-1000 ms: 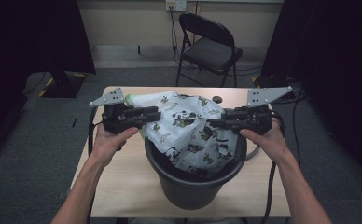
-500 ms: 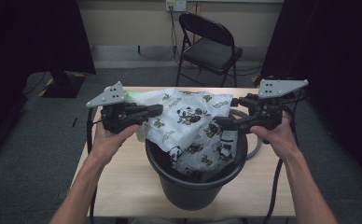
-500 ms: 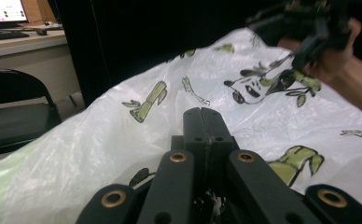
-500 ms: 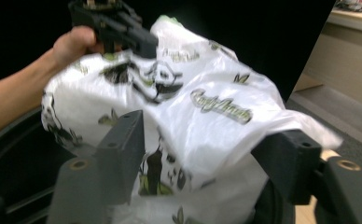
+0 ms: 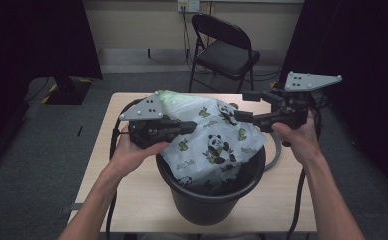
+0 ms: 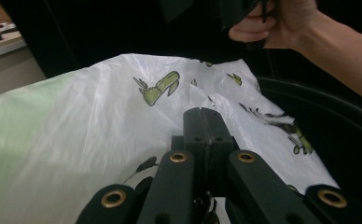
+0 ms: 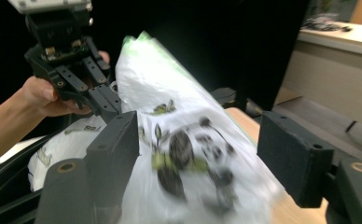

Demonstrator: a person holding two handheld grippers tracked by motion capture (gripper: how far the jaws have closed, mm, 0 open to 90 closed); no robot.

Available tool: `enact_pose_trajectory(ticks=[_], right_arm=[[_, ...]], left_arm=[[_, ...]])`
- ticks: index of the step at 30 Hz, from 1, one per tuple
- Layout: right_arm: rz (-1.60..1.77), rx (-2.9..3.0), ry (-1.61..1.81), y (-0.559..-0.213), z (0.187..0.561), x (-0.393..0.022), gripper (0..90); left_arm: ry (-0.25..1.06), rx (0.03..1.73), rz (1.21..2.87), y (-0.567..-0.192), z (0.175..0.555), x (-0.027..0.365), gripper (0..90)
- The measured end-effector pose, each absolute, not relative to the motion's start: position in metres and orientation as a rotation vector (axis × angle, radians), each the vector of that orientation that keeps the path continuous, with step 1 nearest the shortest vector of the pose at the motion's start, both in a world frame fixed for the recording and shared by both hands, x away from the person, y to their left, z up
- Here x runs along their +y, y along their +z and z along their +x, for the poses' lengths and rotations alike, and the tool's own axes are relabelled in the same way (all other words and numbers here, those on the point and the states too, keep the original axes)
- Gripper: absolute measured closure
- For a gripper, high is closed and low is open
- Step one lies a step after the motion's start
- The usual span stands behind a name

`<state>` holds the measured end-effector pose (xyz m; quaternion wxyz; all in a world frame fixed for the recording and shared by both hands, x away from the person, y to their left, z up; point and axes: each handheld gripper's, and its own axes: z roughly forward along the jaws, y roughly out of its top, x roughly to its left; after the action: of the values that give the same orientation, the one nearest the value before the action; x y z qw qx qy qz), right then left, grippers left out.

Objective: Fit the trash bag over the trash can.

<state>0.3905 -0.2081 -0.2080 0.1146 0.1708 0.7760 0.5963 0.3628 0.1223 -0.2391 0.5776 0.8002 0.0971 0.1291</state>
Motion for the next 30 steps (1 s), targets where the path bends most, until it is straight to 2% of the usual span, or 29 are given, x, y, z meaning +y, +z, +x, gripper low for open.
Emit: enact_pose_trajectory(ticks=[6,9,10,11,13,14,16,18,20,22,23,25,29,30], right_arm=[[0.386,2.413,1.676,-0.209,0.388,-0.177,31.0],[0.337,2.474,1.640,-0.214,0.388,-0.168,38.4],[0.326,2.485,1.641,-0.216,0.389,-0.167,44.0],[0.280,2.506,1.642,-0.219,0.389,-0.167,64.3],[0.266,2.516,1.649,-0.221,0.389,-0.167,82.8],[0.253,2.515,1.651,-0.222,0.389,-0.168,89.2],[0.245,2.504,1.661,-0.223,0.388,-0.169,90.0],[0.241,2.503,1.663,-0.223,0.387,-0.172,90.0],[0.237,2.509,1.653,-0.224,0.386,-0.175,90.0],[0.234,2.515,1.647,-0.225,0.385,-0.176,90.0],[0.229,2.517,1.643,-0.225,0.384,-0.178,90.0],[0.216,2.523,1.637,-0.227,0.381,-0.180,90.0],[0.210,2.522,1.641,-0.230,0.378,-0.186,90.0],[0.213,2.520,1.641,-0.230,0.378,-0.188,90.0]], left_arm=[[0.278,0.161,1.844,-0.232,0.352,0.110,90.0],[0.265,0.148,1.818,-0.231,0.350,0.111,90.0],[0.264,0.150,1.814,-0.231,0.350,0.112,90.0],[0.256,0.155,1.799,-0.232,0.351,0.114,90.0],[0.248,0.158,1.792,-0.233,0.352,0.116,90.0],[0.251,0.165,1.788,-0.233,0.353,0.117,90.0],[0.242,0.171,1.777,-0.235,0.354,0.119,90.0],[0.244,0.181,1.768,-0.237,0.355,0.122,85.8],[0.230,0.185,1.758,-0.239,0.355,0.124,88.3],[0.231,0.197,1.747,-0.239,0.356,0.126,86.4],[0.236,0.208,1.732,-0.240,0.357,0.128,80.5],[0.251,0.254,1.709,-0.241,0.357,0.131,62.0],[0.320,0.360,1.649,-0.240,0.360,0.143,41.2],[0.316,0.377,1.646,-0.240,0.361,0.145,40.9]])
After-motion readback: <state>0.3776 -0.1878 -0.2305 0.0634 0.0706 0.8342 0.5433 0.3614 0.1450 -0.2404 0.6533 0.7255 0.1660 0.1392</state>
